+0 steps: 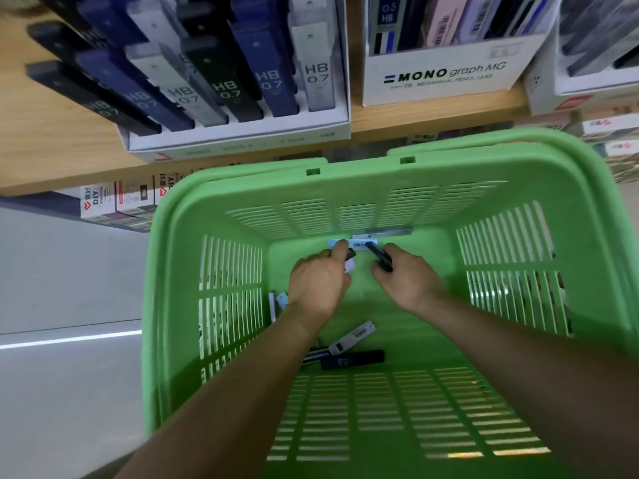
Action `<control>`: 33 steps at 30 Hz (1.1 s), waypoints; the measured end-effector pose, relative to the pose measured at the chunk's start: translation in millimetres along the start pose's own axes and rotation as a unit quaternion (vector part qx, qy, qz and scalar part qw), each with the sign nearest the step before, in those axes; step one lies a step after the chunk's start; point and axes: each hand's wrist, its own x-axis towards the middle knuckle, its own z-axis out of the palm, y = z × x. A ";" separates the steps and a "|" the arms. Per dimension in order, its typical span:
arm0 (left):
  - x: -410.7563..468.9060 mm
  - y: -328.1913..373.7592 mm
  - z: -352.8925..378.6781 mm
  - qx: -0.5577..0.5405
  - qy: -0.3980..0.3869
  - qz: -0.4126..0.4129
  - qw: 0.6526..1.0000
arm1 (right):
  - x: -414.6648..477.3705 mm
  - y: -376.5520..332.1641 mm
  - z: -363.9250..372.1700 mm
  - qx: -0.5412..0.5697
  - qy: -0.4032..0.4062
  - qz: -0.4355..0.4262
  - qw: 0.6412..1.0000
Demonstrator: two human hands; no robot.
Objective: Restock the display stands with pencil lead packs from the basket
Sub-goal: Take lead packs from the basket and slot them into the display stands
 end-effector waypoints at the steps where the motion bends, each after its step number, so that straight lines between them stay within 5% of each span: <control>1: 5.1 2.6 0.0 0.001 0.010 0.001 1.000 | -1.2 2.9 1.9 0.043 0.009 0.014 0.999; 5: 17.1 7.9 0.1 -0.020 0.007 -0.043 0.999 | -6.7 3.9 11.3 0.219 0.024 0.100 0.970; 9: 9.8 14.2 -3.9 -0.151 -0.043 -0.092 0.983 | -13.1 -11.3 14.2 0.455 -0.020 0.206 0.866; 13: -15.1 34.9 -26.1 -0.398 -0.090 -0.144 0.901 | -28.1 -29.7 -3.2 0.542 -0.099 0.224 0.804; 18: -45.5 59.1 -78.1 -0.484 -0.021 -0.130 0.865 | -59.4 -53.0 -41.1 0.669 -0.117 0.202 0.706; 20: -57.2 67.7 -103.5 -0.551 0.024 -0.156 0.820 | -75.1 -64.3 -60.9 0.695 -0.113 0.182 0.686; 22: -68.8 73.2 -134.9 -0.593 0.072 -0.174 0.783 | -94.8 -77.0 -82.5 0.706 -0.108 0.161 0.681; 28: -101.0 93.8 -232.4 -0.636 0.133 -0.123 0.750 | -165.3 -124.7 -139.9 0.696 -0.144 0.030 0.703; 33: -130.6 104.2 -290.3 -0.641 0.107 -0.056 0.758 | -215.0 -153.5 -190.1 0.663 -0.124 -0.046 0.737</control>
